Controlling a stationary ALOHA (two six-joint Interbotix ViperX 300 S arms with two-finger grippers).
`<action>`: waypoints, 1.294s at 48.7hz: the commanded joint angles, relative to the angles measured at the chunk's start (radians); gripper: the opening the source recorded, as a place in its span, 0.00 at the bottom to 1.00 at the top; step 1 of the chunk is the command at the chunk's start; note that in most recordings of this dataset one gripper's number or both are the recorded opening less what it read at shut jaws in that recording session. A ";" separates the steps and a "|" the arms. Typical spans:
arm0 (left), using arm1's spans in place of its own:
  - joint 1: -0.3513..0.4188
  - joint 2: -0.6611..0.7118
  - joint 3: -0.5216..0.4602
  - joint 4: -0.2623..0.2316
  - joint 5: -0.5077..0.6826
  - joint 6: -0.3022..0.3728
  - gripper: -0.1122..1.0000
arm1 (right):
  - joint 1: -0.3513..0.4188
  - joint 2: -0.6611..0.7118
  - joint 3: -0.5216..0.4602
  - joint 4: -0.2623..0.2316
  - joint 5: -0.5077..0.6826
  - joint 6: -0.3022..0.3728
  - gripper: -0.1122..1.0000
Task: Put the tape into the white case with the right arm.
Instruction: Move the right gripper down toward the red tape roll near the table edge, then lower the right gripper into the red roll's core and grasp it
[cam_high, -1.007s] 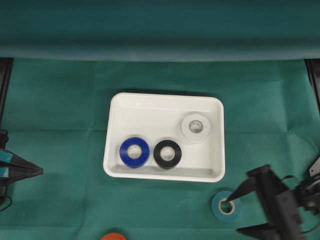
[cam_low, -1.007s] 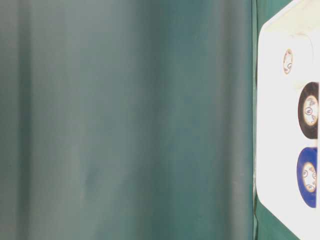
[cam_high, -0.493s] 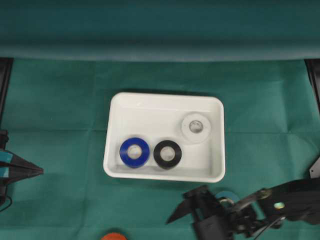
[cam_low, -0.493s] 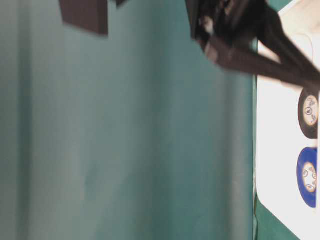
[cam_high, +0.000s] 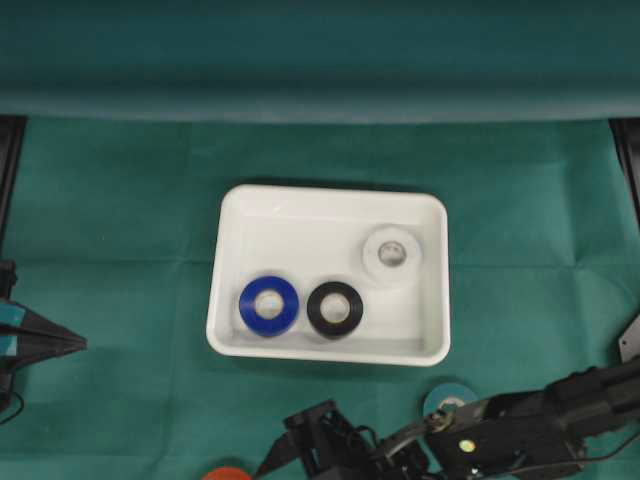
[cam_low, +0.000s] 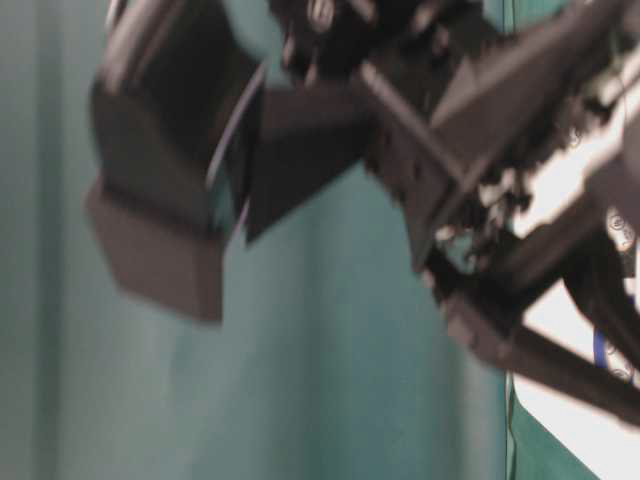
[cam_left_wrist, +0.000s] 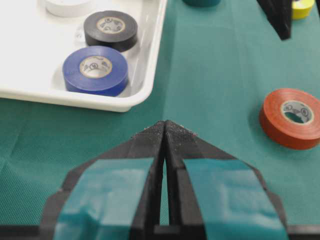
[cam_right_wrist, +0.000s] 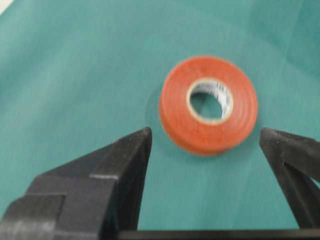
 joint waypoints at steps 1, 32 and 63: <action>0.003 0.008 -0.011 -0.002 -0.009 0.000 0.10 | 0.015 0.009 -0.069 0.000 0.018 0.003 0.71; 0.003 0.008 -0.012 -0.002 -0.009 0.000 0.10 | 0.040 0.138 -0.207 0.002 0.057 0.044 0.71; 0.003 0.008 -0.009 -0.002 -0.011 0.000 0.10 | 0.028 0.241 -0.278 0.003 0.114 0.106 0.70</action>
